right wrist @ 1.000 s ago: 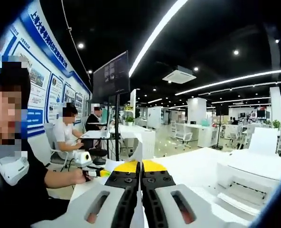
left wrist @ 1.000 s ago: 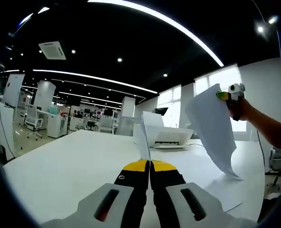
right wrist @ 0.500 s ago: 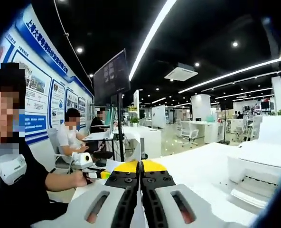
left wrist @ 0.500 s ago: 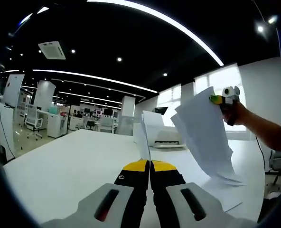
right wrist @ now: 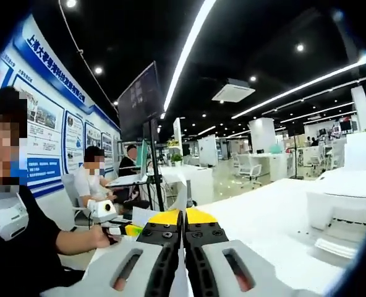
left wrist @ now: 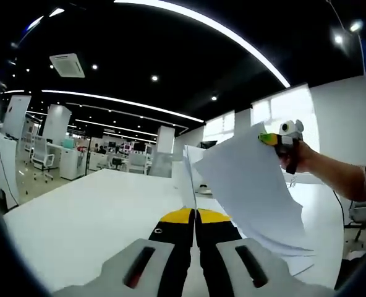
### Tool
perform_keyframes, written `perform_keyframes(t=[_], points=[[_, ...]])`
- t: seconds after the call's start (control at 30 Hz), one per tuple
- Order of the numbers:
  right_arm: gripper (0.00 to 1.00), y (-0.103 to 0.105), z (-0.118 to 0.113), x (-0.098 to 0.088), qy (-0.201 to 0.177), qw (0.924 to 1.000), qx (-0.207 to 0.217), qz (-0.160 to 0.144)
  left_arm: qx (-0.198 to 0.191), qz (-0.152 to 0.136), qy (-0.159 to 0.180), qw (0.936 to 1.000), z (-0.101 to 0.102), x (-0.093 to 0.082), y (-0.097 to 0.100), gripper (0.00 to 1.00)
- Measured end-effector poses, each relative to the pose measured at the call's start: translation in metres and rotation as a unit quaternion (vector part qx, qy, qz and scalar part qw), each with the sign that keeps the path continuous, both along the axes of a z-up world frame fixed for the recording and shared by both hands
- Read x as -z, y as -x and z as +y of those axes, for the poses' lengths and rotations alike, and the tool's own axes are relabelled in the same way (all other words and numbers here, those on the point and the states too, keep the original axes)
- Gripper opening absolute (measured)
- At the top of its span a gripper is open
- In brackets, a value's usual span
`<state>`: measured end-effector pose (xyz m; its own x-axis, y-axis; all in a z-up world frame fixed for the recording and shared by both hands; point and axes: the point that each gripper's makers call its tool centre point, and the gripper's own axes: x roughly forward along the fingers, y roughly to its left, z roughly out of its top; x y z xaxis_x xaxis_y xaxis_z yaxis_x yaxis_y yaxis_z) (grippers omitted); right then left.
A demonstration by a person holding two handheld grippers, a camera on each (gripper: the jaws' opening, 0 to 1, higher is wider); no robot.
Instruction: Organize the stack of printing papers by aligning and flattening the scattered papers on the table
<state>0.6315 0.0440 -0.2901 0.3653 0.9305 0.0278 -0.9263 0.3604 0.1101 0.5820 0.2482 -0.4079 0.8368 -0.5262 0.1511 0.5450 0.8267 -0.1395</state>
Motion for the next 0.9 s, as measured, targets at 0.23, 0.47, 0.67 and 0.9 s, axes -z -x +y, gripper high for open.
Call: perform_keyframes(t=[0.23,0.47,0.67,0.9], points=[[0.00,-0.009,0.011,0.012,-0.021,0.9997,0.000,0.016,0.000,0.001,-0.001,1.0000,0.000,0.000,-0.001,0.06],[0.00,-0.015,0.023,0.020,-0.039,0.9989,-0.008,0.026,0.000,0.001,0.000,1.0000,0.000,0.000,-0.001,0.06],[0.00,-0.027,0.034,0.034,-0.055,0.9976,-0.015,0.040,0.000,0.001,0.003,1.0000,0.001,0.000,-0.001,0.07],[0.00,-0.039,0.042,0.050,-0.084,0.9940,-0.023,0.066,0.001,0.001,0.006,1.0000,0.002,0.000,-0.002,0.07]])
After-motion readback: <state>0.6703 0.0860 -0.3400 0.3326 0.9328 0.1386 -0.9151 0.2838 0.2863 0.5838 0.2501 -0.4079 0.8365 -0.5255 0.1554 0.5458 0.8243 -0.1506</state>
